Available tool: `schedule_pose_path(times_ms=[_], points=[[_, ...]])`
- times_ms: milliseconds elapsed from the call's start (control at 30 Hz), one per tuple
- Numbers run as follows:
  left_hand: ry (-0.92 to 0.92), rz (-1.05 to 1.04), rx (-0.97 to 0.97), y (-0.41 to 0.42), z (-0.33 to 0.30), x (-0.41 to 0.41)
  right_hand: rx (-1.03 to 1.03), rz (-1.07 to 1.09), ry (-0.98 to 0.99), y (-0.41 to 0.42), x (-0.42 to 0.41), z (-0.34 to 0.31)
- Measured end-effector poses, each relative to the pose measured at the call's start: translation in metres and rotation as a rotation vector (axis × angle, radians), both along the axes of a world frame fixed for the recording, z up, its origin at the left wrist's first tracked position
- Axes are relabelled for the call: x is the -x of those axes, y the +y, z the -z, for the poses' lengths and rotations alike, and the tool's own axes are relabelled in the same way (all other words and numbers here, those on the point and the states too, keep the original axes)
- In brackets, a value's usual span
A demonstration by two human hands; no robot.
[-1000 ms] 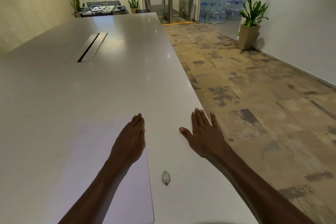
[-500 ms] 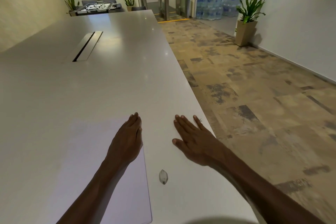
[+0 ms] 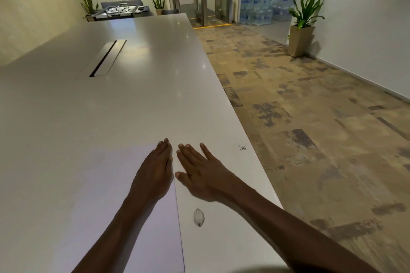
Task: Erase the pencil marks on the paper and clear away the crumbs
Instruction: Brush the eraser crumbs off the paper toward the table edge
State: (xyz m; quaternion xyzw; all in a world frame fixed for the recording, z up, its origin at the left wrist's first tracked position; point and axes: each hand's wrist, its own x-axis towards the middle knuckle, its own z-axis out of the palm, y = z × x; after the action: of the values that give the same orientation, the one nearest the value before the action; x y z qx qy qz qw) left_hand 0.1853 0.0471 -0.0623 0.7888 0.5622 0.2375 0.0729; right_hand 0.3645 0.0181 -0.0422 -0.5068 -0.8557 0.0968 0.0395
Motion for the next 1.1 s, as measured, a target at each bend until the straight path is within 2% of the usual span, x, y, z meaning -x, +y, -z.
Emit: schedule_pose_path(times_ms=[200,367,467,567,733,1100], points=[[0.003,0.0,-0.001,0.0,-0.002,-0.001,0.019,0.225,-0.033,0.027,-0.023,-0.006],[-0.009,-0.012,0.013,0.001,-0.001,0.0,0.038,0.377,-0.106,0.015,-0.053,-0.009],[-0.018,-0.009,0.023,0.0,-0.003,-0.001,-0.021,0.429,-0.142,0.003,-0.063,-0.01],[-0.028,-0.013,0.015,-0.003,-0.005,-0.002,-0.096,0.332,-0.076,-0.016,-0.064,-0.018],[-0.012,-0.004,0.009,-0.001,-0.005,-0.002,0.02,0.054,0.017,-0.045,-0.044,-0.016],[-0.031,0.001,0.037,-0.002,-0.008,-0.002,-0.126,0.257,-0.095,-0.024,-0.081,-0.014]])
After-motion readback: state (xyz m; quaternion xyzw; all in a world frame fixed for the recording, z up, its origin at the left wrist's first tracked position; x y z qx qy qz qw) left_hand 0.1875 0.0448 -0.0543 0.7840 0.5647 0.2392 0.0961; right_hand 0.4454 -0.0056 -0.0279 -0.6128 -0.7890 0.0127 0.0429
